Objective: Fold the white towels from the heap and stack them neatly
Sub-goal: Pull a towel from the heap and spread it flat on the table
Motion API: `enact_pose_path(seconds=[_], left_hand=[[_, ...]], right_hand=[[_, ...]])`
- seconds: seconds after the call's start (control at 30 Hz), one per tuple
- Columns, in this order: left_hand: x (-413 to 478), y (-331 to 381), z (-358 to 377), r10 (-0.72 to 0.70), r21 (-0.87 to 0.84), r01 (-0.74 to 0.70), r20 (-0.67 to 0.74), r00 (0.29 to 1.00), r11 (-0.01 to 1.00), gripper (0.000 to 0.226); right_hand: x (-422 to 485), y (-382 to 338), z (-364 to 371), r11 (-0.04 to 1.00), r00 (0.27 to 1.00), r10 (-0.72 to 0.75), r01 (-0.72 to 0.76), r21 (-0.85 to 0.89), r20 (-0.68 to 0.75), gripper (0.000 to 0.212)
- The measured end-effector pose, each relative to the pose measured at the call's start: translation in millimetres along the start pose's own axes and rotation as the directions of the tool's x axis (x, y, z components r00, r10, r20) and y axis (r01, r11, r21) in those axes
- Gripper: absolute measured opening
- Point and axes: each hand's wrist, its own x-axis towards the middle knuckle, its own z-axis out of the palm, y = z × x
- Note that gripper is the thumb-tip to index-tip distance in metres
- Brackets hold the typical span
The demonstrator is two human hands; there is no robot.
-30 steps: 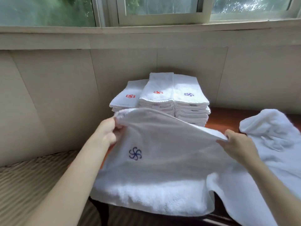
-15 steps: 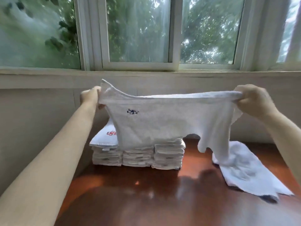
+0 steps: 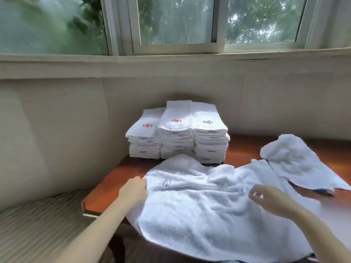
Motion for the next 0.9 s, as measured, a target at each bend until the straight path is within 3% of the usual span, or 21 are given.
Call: enact_pose_path(seconds=[0.07,0.13,0.27,0.4,0.47,0.57,0.63,0.7,0.8,0.9], left_hand=[[-8.7,17.6,16.9,0.161,-0.100,-0.164,-0.037,0.986,0.981,0.030],[-16.4,28.7,29.2,0.236,-0.016,-0.236,-0.004,0.972,0.972,0.037],[-19.8,41.1,26.7,0.130,0.168,-0.126,-0.011,0.991,0.978,0.033],[-15.4,48.0,9.5,0.065,0.261,-0.101,0.142,0.988,0.960,0.029],[-9.9,46.9,0.7,0.061,0.207,-0.092,0.150,0.987,0.974,0.026],[10.2,42.4,-5.1,0.078,0.022,-0.077,-0.028,0.997,0.997,0.021],[31.6,36.7,-0.9,0.119,-0.121,-0.130,-0.095,0.988,0.984,0.023],[53.9,30.5,3.9,0.187,-0.178,-0.189,-0.027,0.982,0.966,0.039],[87.2,23.2,8.2,0.195,-0.128,-0.182,0.095,0.976,0.975,0.051],[111.4,19.3,4.2,0.188,-0.136,-0.161,0.222,0.957,0.978,0.062]], right_hand=[[4.2,5.2,15.9,0.965,0.992,0.089,-0.109,-0.237,-0.093,0.031],[-0.2,9.2,26.5,0.904,0.979,0.166,-0.199,-0.378,-0.118,0.037],[-5.3,8.4,21.0,0.877,0.951,0.305,-0.301,-0.376,-0.050,0.037],[-12.2,16.1,4.8,0.827,0.920,0.380,-0.294,-0.479,0.092,0.033],[-11.5,15.3,2.2,0.824,0.937,0.347,-0.287,-0.488,0.036,0.025],[6.1,10.4,11.6,0.889,0.969,0.206,-0.243,-0.388,-0.135,0.014],[18.7,3.5,17.6,0.917,0.968,0.194,-0.237,-0.322,-0.162,0.011],[31.6,0.7,22.7,0.922,0.968,0.236,-0.249,-0.296,-0.082,0.034],[54.7,7.3,21.3,0.931,0.956,0.293,-0.284,-0.230,0.004,0.057],[79.3,15.6,10.9,0.935,0.963,0.265,-0.243,-0.259,0.052,0.047]])
